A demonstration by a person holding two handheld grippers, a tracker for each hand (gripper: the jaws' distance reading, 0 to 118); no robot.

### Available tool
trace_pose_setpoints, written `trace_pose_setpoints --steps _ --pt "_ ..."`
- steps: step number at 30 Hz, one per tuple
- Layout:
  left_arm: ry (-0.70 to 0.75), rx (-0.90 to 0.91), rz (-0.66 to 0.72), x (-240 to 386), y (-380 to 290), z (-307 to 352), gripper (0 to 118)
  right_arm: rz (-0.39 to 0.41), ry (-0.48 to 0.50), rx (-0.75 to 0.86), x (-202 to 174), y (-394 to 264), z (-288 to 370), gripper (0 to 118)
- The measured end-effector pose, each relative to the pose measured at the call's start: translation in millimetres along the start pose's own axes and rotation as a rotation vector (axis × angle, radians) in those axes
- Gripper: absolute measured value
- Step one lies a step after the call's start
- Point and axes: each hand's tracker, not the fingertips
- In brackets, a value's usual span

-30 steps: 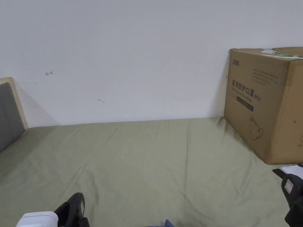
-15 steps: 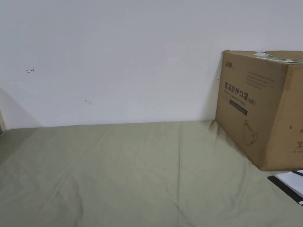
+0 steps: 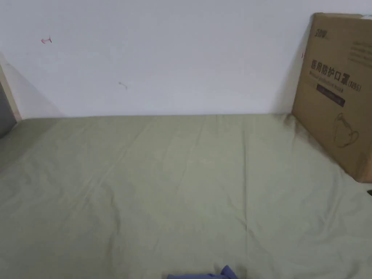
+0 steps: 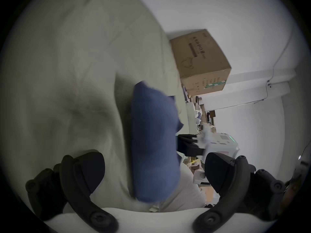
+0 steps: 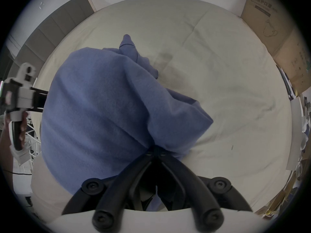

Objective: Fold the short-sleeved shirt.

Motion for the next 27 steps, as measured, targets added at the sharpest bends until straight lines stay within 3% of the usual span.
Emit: trace_pose_setpoints --steps 5,8,10,11,12,13,14,15,16,18,21,27 --pt "-0.237 -0.075 0.014 6.3 16.4 -48.2 118 -0.003 0.012 0.004 3.8 0.3 -0.9 0" --pt "-0.215 -0.119 0.015 20.1 8.7 -82.2 118 -0.046 0.052 0.008 12.1 -0.6 -1.6 0" --pt "-0.11 -0.088 -0.035 32.3 5.1 -86.7 118 -0.082 0.074 0.016 16.1 -2.3 0.8 0" --pt "-0.059 -0.077 -0.048 38.8 1.9 -84.5 103 -0.095 0.079 0.022 17.4 -3.3 3.3 0" --pt "0.038 -0.044 -0.081 46.8 0.5 -78.3 56 -0.107 0.082 0.033 17.9 -5.2 8.5 0" --pt "0.274 0.002 -0.182 49.9 -1.8 -73.2 18 -0.133 0.083 0.059 17.8 -8.1 15.2 0" --pt "0.295 -0.004 -0.222 45.8 -6.9 -71.8 18 -0.161 0.108 0.091 18.6 -11.0 22.1 0" --pt "0.161 -0.019 -0.184 40.5 -6.6 -68.4 18 -0.187 0.14 0.115 17.8 -12.2 28.9 0" --pt "0.151 -0.007 -0.139 41.7 -4.4 -67.7 18 -0.187 0.122 0.112 16.1 -14.3 34.7 0" --pt "0.18 -0.007 -0.143 55.4 -7.5 -67.8 18 -0.188 0.096 0.134 11.3 -18.1 46.5 0" --pt "0.192 0.016 -0.262 77.2 -9.1 -46.4 18 -0.137 0.063 0.199 4.3 -22.9 66.6 0" --pt "0.36 0.116 -0.343 84.4 11.4 79.0 18 -0.108 0.053 0.24 -12.7 -24.0 89.1 0"
